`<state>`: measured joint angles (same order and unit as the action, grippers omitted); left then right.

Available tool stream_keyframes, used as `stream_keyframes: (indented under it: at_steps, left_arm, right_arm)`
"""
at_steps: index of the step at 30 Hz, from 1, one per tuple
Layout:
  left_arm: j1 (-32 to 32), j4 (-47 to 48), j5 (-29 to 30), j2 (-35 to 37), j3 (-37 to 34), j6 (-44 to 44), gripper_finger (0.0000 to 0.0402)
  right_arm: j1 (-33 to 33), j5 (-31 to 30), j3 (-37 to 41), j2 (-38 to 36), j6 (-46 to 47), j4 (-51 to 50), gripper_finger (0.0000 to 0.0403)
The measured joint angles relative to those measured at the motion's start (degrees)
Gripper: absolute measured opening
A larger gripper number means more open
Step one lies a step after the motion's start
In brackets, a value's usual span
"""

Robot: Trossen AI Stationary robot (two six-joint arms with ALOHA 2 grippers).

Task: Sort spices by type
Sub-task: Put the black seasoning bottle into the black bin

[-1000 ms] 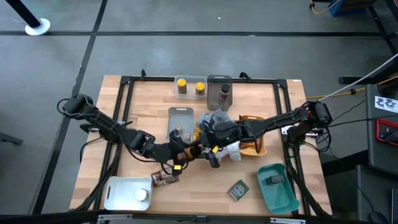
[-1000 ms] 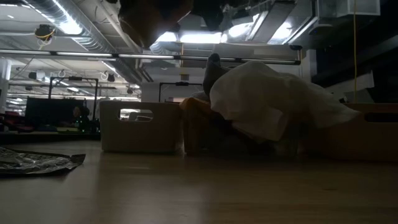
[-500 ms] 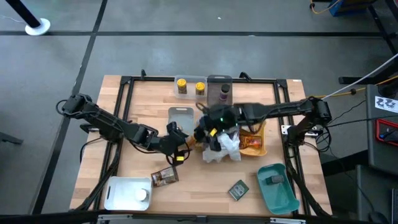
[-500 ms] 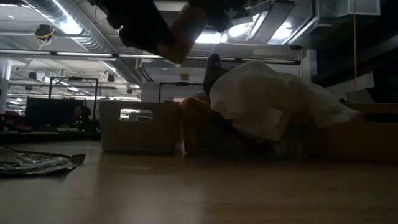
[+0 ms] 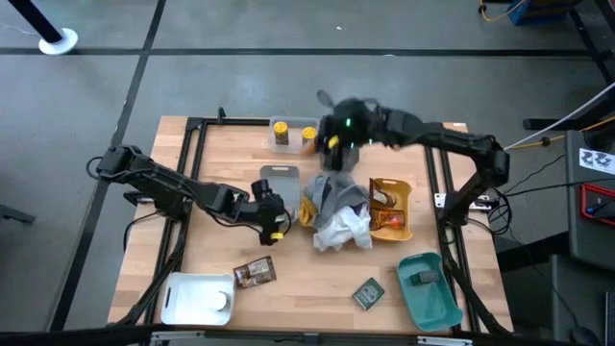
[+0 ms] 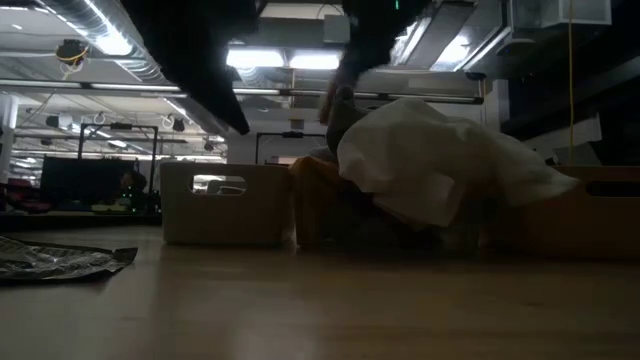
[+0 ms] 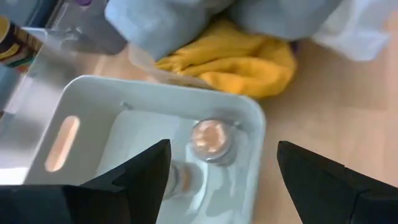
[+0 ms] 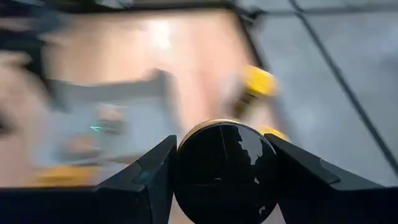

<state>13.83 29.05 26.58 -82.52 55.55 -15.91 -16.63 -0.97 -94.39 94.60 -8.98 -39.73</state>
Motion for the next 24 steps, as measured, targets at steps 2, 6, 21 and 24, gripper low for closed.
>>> stream_keyframes:
  at_steps: [2,6,21,24]
  left_arm:
    - [-0.94,0.29,0.15,0.00,0.00,1.93,0.0279]
    - [-2.47,0.40,0.42,0.00,0.00,3.99,0.0279]
    - [-7.00,0.41,0.43,0.00,0.00,4.57,0.0279]
    - [-7.53,0.41,0.44,0.00,0.00,4.75,0.0279]
  right_arm:
    - [-3.50,-0.73,0.02,0.52,-0.40,-0.63,0.0214]
    - [-9.56,0.28,0.31,2.31,-0.43,-1.47,0.0214]
    - [-19.95,6.08,0.44,16.71,-0.54,-0.07,0.0215]
    - [-19.83,6.15,0.44,18.79,-0.59,0.48,0.0215]
